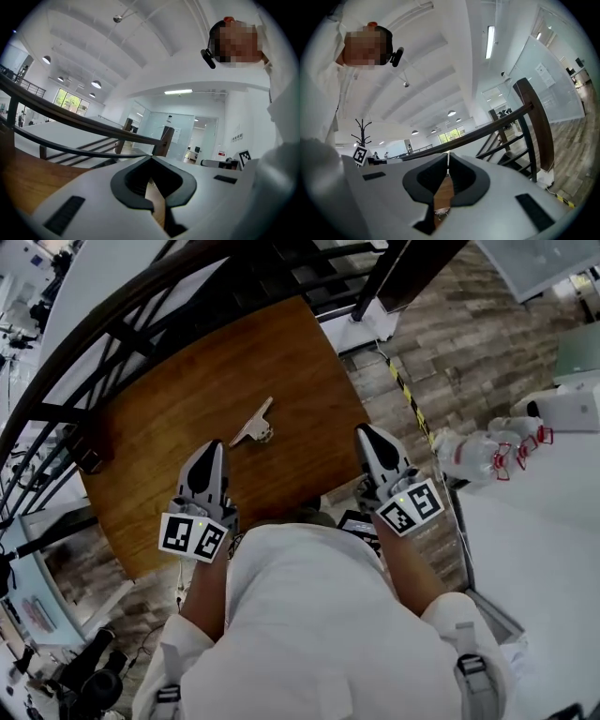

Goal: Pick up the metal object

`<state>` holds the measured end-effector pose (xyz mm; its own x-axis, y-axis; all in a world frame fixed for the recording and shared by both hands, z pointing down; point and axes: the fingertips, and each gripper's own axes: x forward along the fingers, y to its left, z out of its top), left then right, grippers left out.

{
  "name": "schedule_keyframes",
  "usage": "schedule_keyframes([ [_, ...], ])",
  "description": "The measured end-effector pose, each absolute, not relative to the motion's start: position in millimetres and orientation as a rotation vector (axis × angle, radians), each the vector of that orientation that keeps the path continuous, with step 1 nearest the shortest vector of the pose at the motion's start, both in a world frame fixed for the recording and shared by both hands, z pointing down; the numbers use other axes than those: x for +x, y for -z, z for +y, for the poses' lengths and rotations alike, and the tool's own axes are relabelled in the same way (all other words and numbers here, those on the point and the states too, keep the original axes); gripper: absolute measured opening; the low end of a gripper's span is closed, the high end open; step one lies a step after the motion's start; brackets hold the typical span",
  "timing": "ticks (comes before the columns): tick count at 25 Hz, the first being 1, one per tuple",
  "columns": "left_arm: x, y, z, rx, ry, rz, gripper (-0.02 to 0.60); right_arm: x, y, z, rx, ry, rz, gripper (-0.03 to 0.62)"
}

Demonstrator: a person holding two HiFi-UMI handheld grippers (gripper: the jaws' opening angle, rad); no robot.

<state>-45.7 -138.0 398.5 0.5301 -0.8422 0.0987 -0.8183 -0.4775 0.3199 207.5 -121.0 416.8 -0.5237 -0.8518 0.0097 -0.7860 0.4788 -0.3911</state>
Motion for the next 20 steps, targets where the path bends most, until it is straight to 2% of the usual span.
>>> schedule_keyframes([
  [7,-67,-419,-196,2.407,0.116,-1.422,0.011,161,-434,-193,-1.292,0.582,2.684,0.026],
  [14,-120,-470,-228,2.278,0.156,-1.456,0.011,95,-477,-244,-1.156,0.829,2.734,0.027],
  [20,-133,-510,-242,2.176,0.176,-1.484,0.011,75,-500,-256,-1.039,0.988,2.769,0.028],
])
